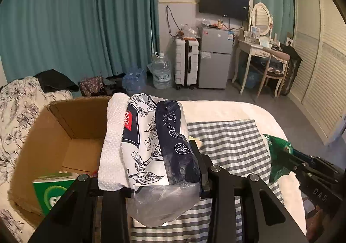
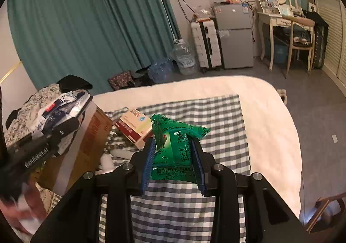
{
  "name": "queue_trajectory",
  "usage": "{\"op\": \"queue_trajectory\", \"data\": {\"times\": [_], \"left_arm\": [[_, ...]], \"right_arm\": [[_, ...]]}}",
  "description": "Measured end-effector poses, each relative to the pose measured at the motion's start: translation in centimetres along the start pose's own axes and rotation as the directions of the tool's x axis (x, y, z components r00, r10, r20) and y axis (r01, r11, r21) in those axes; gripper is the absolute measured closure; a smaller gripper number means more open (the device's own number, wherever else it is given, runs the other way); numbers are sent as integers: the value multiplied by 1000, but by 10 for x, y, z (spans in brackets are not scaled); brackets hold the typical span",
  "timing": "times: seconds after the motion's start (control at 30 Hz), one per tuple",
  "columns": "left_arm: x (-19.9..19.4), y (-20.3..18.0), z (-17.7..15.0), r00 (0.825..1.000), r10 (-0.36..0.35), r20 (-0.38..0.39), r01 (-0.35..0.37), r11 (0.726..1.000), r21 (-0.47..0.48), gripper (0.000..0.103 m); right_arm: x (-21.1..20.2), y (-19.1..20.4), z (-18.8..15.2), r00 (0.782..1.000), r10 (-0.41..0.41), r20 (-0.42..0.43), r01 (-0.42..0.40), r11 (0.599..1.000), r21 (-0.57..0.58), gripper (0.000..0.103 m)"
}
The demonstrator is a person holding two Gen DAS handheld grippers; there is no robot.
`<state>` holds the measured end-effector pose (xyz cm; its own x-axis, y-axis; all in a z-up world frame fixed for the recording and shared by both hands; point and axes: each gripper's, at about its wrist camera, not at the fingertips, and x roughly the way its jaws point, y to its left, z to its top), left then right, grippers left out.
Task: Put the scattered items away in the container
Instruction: 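Carry the wipe pack and green snack pack into the box and release both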
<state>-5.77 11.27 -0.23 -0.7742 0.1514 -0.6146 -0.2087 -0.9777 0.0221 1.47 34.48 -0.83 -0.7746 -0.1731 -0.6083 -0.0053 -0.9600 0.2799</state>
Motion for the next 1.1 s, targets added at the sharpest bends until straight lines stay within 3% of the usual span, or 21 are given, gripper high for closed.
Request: {"op": "queue_trajectory", "data": {"times": [0.2,0.47,0.63,0.73,0.83,0.93,1.03,1.1], "left_arm": [[-39,30,1,1000,-27,6,27,1000,-1,67],[-67,107,-5,1000,3,-9,-4,995,-99,67],[-69,144,-21,1000,-15,-20,12,995,-103,67],[-66,163,-26,996,-83,-18,79,988,-135,67],[-54,180,-30,990,-135,-39,127,978,-164,67],[-40,189,-35,989,-135,-62,123,979,-162,66],[-26,204,-41,982,-168,-83,149,969,-199,57],[-21,211,-42,984,-157,-90,135,969,-207,36]], "right_arm": [[-19,19,7,998,36,43,-35,999,-39,70],[-43,94,2,991,130,23,-125,979,-160,70],[-47,148,-4,989,146,-6,-143,956,-255,70],[-42,182,-5,985,171,-40,-175,942,-287,70],[-30,217,-4,978,197,-72,-210,926,-315,70],[-5,250,-4,973,205,-102,-228,910,-347,70],[21,269,-7,972,201,-120,-230,916,-328,70],[33,271,-9,973,196,-123,-225,925,-306,69]]}}
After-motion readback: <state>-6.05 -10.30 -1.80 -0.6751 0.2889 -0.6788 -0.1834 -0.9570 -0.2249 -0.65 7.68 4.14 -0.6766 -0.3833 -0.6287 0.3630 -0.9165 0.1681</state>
